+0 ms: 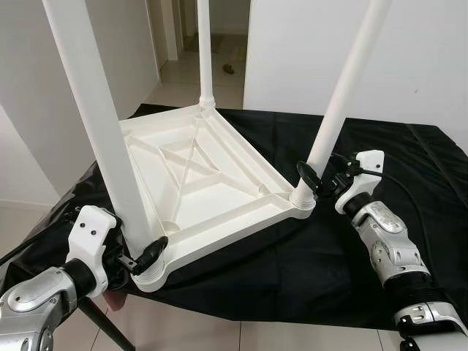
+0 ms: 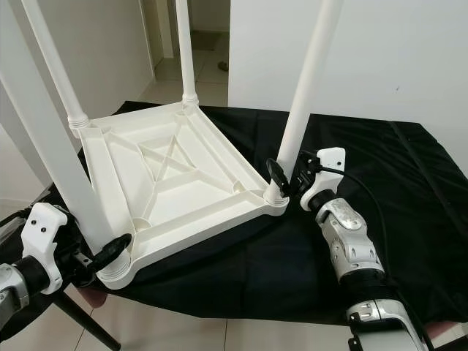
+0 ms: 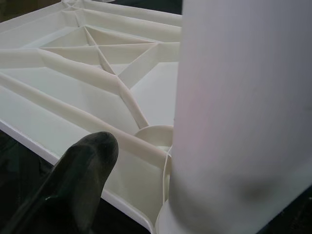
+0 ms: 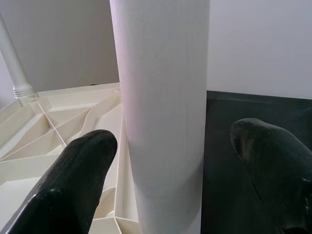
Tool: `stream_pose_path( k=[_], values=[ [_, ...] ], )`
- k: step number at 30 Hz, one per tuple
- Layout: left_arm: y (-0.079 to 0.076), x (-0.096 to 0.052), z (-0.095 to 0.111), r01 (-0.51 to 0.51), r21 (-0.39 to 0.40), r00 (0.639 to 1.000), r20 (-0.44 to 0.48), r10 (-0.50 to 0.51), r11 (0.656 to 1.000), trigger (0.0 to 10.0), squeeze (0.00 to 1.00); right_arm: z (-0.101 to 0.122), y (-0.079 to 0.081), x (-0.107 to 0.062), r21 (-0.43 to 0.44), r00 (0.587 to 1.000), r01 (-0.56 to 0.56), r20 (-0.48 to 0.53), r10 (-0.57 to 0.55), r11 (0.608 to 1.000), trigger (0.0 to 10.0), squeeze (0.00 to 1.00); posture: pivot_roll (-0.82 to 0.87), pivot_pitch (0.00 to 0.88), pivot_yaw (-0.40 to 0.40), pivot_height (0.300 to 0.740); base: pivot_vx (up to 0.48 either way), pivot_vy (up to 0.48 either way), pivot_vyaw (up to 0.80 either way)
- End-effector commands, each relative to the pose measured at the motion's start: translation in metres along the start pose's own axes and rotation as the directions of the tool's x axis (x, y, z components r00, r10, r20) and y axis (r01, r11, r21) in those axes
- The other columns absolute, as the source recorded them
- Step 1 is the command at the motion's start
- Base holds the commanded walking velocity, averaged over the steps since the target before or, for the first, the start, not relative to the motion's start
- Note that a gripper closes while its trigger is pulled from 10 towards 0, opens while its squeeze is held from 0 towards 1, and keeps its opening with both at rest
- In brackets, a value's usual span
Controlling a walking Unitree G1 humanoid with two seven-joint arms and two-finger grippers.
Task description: Building children table
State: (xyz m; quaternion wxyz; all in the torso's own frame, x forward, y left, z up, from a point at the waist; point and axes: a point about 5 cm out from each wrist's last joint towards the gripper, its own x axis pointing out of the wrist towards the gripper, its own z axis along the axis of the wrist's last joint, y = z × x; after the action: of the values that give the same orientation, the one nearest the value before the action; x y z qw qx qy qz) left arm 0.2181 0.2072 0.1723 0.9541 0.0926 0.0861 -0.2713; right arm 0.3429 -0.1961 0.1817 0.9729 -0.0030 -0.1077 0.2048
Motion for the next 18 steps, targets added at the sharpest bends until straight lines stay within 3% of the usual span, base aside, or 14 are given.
stream_pose_path(
  k=[1,2,18],
  values=[
    [0.0102,-0.0021,0.0001,-0.16,0.008,0.987,0.005,0.16,0.987,10.0,0.0,0.0018,0.0112,-0.0031,-0.006,0.973,-0.232,0.007,0.232,0.973,10.0,0.0,0.18,0.0,0.0,0.74,0.0,0.0,0.0],
    [0.01,-0.0021,0.0001,-0.16,0.007,0.987,0.006,0.16,0.987,10.0,0.0,0.0018,0.0112,-0.0031,-0.006,0.973,-0.231,0.007,0.231,0.973,10.0,0.0,0.18,0.15,-0.1,0.74,0.0,0.0,0.0],
    [0.01,-0.0021,0.0001,-0.16,0.007,0.987,0.006,0.16,0.987,10.0,0.0,0.0018,0.0112,-0.0031,-0.006,0.973,-0.231,0.007,0.231,0.973,10.0,0.0,0.18,0.15,-0.1,0.74,0.0,0.0,0.0]
  ],
)
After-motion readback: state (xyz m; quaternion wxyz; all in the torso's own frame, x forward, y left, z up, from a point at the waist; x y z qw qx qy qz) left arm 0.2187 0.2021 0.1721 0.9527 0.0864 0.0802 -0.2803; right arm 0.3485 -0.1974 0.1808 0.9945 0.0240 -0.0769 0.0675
